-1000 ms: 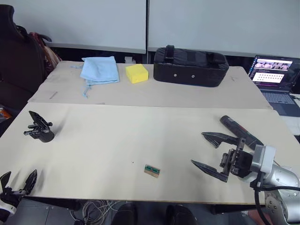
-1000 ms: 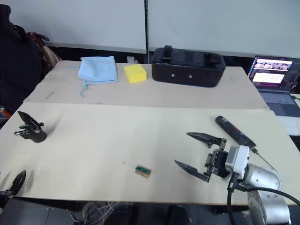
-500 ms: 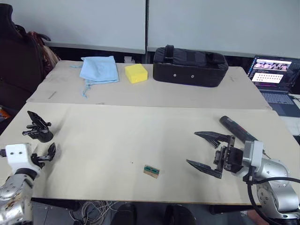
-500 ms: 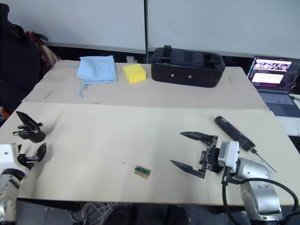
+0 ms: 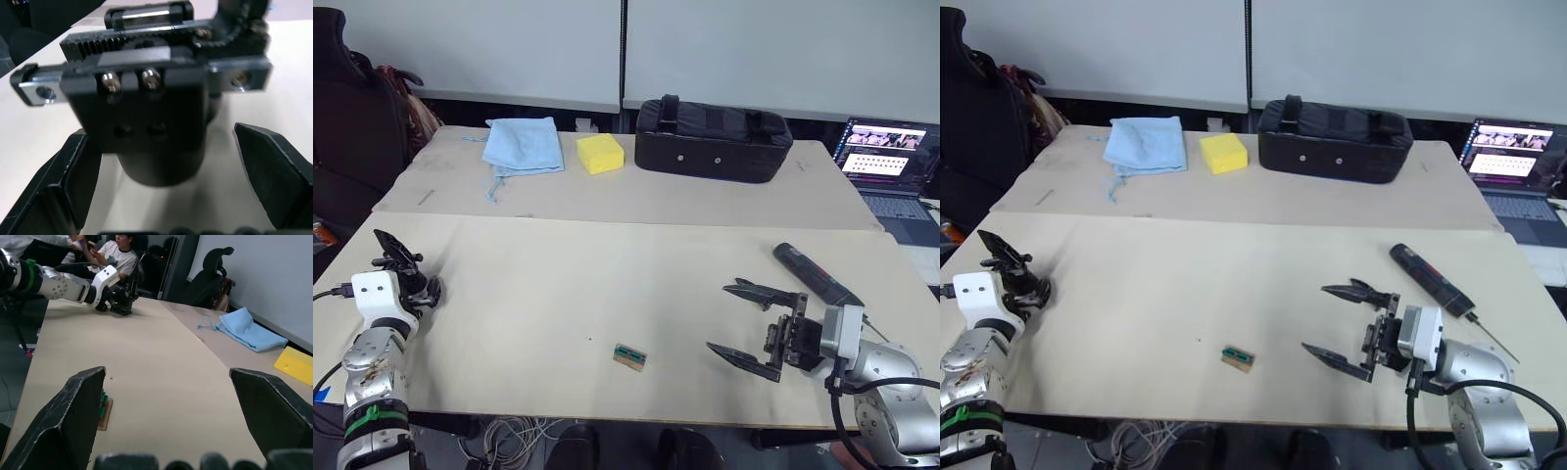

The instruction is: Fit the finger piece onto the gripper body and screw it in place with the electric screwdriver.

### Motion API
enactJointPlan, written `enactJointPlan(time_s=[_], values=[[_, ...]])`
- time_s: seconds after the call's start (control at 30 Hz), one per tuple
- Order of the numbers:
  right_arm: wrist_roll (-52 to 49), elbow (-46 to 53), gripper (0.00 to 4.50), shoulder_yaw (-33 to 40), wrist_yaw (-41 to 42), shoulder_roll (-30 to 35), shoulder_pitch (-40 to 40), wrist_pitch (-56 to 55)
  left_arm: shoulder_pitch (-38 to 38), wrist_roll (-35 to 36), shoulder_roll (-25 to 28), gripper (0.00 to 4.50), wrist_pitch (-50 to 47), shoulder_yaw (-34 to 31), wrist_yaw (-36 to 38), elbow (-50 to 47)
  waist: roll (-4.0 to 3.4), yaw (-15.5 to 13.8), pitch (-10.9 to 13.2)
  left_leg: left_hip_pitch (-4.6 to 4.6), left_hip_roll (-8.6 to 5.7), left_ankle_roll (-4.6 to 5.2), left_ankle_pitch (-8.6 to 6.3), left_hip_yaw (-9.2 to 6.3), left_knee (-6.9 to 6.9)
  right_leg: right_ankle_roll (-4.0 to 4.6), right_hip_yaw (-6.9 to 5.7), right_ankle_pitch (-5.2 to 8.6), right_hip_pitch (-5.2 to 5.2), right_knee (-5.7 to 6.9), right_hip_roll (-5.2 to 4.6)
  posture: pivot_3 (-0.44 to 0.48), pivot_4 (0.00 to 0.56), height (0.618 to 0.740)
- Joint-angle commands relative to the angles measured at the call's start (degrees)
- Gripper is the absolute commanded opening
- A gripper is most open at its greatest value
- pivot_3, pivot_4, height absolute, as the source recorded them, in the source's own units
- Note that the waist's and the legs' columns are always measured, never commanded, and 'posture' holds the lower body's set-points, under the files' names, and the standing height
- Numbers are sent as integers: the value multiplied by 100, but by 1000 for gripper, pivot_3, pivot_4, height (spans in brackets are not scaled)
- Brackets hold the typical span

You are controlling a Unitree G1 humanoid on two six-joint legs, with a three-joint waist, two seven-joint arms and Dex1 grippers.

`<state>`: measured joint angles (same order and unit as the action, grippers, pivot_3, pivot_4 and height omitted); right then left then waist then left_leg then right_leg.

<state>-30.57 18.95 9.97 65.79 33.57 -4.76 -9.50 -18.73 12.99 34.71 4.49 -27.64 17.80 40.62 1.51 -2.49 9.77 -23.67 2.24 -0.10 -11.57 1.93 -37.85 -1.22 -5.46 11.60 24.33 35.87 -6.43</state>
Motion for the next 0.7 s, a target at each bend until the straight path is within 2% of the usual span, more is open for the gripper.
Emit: enactJointPlan(time_s=[0.03, 0.1, 0.23, 0.27, 0.37, 0.5, 0.6, 0.7], values=[[-105, 84, 4500, 148, -23, 70, 8, -105, -230, -38, 148, 3109, 312, -29, -110, 503, 0, 4, 0, 0, 0, 0, 0, 0, 0, 0, 0, 0, 0, 0, 0, 0, 150, 740], [-94, 107, 4500, 164, -56, 82, -33, -79, -337, -2, 176, 2335, 454, -13, 22, 807, 0, 4, 0, 3, 1, 0, 0, 1, 0, 1, 0, -1, -1, 1, 0, 0, 150, 740], [-90, 152, 4500, 206, -93, 124, -135, -65, -454, 286, 59, 2344, 940, -85, 530, 917, -3, -2, -2, 4, 3, -4, -2, 3, 0, 2, 0, -1, -1, 1, -1, 0, 150, 740], [-94, 167, 4500, 258, -110, 156, -188, -66, -424, 306, 22, 2344, 1157, -32, 685, 679, -3, -11, -2, 3, 10, -5, -3, 3, 0, 2, 0, -1, -1, 0, -1, 0, 150, 740], [-96, 189, 4500, 380, -129, 237, -316, -88, -351, 465, -91, 2344, 1037, 197, 1186, -47, 4, -58, 2, -10, 13, -5, -3, 6, -1, 0, -1, -2, 1, -9, -4, 0, 150, 740], [-109, 207, 4500, 503, -65, 335, -452, -133, -100, 702, -392, 2344, 511, 670, 1644, -1599, 34, -86, 10, -21, 12, 0, 0, 8, -3, -5, -1, -10, 2, -23, -4, 0, 150, 740], [-176, 251, 4500, 745, 182, 517, -757, -241, 306, 626, -705, 2344, -328, 1907, 1952, -3760, 37, -114, 12, -34, 14, 3, 2, 9, -4, -6, 0, -12, 4, -35, -3, 0, 150, 740], [-156, 216, 4500, 812, 239, 569, -840, -318, 421, 545, -885, 2344, -905, 2532, 2030, -4412, 31, -127, 10, -39, 4, 10, 3, 11, -4, -13, 6, -23, -2, -63, -2, 0, 150, 740]])
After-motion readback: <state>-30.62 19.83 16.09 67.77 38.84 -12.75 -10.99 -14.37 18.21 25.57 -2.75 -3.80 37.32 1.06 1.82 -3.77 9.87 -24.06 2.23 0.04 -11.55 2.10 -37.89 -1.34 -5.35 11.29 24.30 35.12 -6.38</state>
